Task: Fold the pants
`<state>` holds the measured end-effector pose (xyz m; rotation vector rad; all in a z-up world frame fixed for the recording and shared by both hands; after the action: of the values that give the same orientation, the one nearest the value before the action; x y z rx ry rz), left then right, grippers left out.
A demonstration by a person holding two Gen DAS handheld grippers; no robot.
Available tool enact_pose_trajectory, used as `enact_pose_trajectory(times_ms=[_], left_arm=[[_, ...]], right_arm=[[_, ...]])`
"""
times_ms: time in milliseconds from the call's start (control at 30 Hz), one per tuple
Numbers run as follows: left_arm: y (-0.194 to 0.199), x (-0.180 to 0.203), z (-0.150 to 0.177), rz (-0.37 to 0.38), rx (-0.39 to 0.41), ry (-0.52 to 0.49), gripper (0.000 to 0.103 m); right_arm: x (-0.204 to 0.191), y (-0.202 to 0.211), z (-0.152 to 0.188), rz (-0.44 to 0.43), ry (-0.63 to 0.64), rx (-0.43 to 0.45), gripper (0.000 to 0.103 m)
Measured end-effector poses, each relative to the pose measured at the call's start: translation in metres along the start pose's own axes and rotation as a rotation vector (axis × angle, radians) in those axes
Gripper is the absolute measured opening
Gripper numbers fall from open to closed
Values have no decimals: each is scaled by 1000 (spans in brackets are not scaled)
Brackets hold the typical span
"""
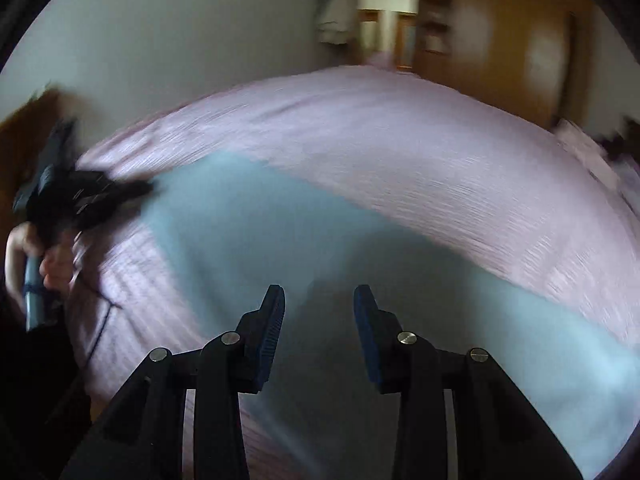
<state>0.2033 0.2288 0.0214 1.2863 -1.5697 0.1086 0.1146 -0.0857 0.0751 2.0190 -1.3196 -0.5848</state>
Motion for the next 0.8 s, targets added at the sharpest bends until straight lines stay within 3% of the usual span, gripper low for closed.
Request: enact_pose_trajectory(times_ms=[167,367,467,567,633,733,800], left_arm=[[-1,-12,11,-85,0,4,3],[-2,0,10,-164,20,-101,6],[13,2,7,-361,113,-154,6],[22,12,17,-464,153,-135,5],[30,43,30,-518,222,-226,6],[23,116,66,-418,229,-442,6],[3,165,105,-306,137,-573,15]], right_arm=[[74,23,12,124,-147,26,32],[107,41,38,164,-264,51,33],[126,47,50,224,-276,70,35],[163,54,59,296,-327,82,35],[184,56,63,325,-386,86,35],[221,77,73,326,-556,139,41],[251,98,91,313,-720,189,63]])
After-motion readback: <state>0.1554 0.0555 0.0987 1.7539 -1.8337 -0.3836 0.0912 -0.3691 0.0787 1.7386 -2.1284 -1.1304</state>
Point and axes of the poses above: each gripper's, at about its wrist camera, not at the fingertips, and y roughly against the way its jaws point, x to its right, z to its underside, the point moved 7 cm from there along -y, roughly the way its jaws point, and after that the axes turned 1 degree about -x, right-handed, at the moved point
